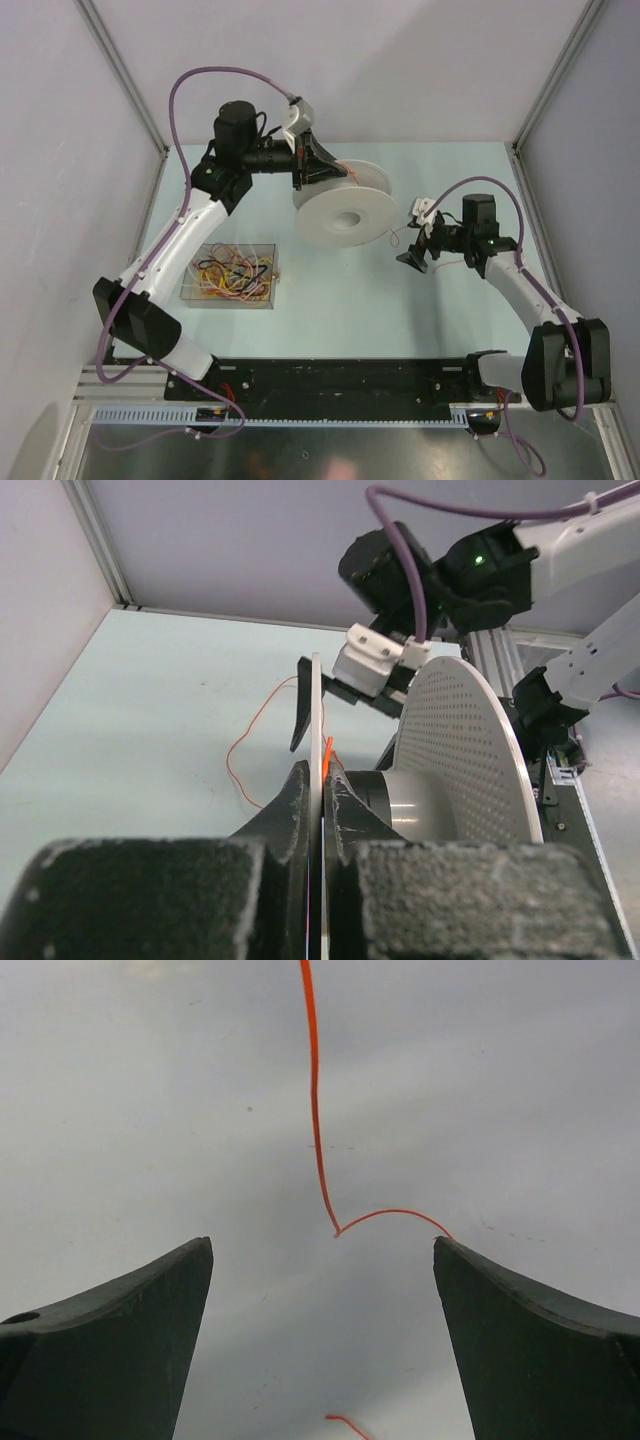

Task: Wrap the cables

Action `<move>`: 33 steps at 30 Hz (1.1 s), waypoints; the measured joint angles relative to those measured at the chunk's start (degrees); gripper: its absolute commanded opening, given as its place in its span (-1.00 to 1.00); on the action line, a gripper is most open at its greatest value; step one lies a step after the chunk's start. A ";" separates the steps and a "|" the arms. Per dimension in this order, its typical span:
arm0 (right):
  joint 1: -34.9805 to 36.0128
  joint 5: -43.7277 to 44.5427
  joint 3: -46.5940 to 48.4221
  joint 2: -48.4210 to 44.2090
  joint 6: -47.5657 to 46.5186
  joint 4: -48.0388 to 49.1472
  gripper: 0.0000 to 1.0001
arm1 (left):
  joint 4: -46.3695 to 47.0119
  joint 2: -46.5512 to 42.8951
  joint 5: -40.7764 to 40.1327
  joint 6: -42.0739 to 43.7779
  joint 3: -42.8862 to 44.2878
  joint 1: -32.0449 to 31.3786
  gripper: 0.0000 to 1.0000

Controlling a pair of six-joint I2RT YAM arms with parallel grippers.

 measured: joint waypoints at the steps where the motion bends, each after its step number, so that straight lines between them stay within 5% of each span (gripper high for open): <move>1: 0.02 -0.04 -0.39 0.90 -0.26 1.29 0.89 | 0.00 0.00 0.04 -0.44 0.24 0.02 -1.00; 6: 1.29 -0.15 -0.59 6.21 -0.17 9.33 0.57 | -0.07 0.00 0.07 -2.82 1.62 0.02 -1.00; 15: 3.26 0.04 -0.61 13.57 6.34 21.90 -0.90 | 0.44 0.15 -1.27 -11.19 5.03 1.64 -1.00; 24: 6.03 0.63 -0.61 12.13 12.39 21.73 -1.00 | 9.97 0.55 -11.96 -30.73 1.70 8.83 -1.00; 33: 13.55 6.69 -0.61 3.34 13.60 17.22 -1.00 | 6.54 1.40 -30.51 -42.91 1.29 9.53 -1.00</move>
